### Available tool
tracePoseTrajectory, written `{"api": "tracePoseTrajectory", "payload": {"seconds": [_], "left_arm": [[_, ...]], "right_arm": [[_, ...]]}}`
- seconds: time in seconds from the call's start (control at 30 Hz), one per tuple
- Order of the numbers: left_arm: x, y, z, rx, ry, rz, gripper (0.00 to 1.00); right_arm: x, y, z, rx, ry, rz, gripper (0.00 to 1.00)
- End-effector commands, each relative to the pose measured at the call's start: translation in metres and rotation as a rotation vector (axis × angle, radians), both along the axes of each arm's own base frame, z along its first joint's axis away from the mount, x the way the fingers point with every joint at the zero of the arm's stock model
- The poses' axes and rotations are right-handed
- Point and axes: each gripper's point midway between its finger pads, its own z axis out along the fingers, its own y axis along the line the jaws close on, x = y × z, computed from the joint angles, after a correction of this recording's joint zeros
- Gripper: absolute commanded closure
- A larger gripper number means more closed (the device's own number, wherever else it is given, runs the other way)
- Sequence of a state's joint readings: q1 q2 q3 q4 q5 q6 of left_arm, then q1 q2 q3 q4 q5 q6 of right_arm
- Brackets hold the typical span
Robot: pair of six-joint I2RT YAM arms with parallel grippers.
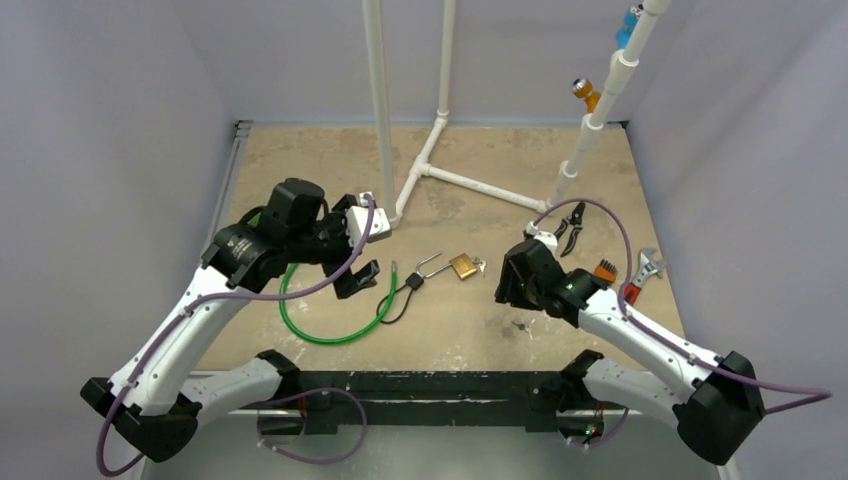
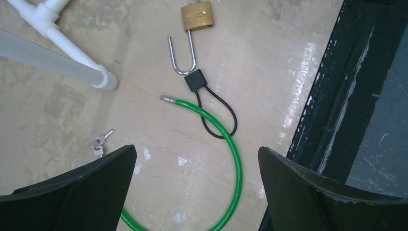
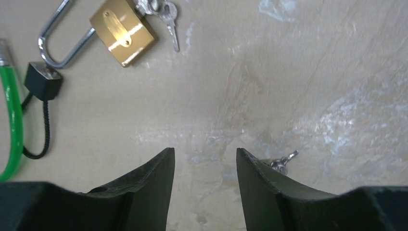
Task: Unlock with the key
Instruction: Pick up the key from the center of the board.
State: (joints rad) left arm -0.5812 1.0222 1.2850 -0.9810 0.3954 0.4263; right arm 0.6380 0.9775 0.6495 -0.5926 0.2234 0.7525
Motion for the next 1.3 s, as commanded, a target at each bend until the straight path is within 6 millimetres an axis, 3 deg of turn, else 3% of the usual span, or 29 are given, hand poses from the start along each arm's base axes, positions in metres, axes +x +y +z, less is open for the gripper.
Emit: {"api": "tracePoseTrajectory", "payload": {"seconds": [0.0,0.13,0.37,0.5,0.7,1.17,1.27], "left_arm": [[-0.015,-0.011,-0.001,-0.024,-0.010,-0.098,0.00],[-0.025,-0.012,-0.015,0.024,-0.017,-0.154,0.00],[-0.027,-0.021,-0.011,0.012,-0.015,-0.189,0.00],[-0.028,-0.025,-0.006,-0.007,-0.026,-0.201,0.00],[-0.026,-0.024,-0.003,0.002,-0.049,-0.209,0.00],[-0.023,-0.025,-0.005,0.011,-0.068,-0.211,0.00],[-0.022,-0.025,-0.005,0.017,-0.076,-0.212,0.00]], "right_arm": [[-0.022,-0.021,-0.021,-0.070,0.078,-0.146,0.51],[-0.042,-0.028,-0.045,-0.035,0.103,-0.217,0.53],[-0.050,-0.041,-0.040,-0.017,0.079,-0.299,0.53],[-0.045,-0.044,-0.040,-0.038,0.063,-0.329,0.53],[-0.045,-0.041,-0.055,-0.090,0.124,-0.340,0.56],[-0.033,-0.037,-0.065,-0.116,0.115,-0.347,0.71],[-0.034,-0.036,-0.067,-0.109,0.118,-0.346,0.80]]}}
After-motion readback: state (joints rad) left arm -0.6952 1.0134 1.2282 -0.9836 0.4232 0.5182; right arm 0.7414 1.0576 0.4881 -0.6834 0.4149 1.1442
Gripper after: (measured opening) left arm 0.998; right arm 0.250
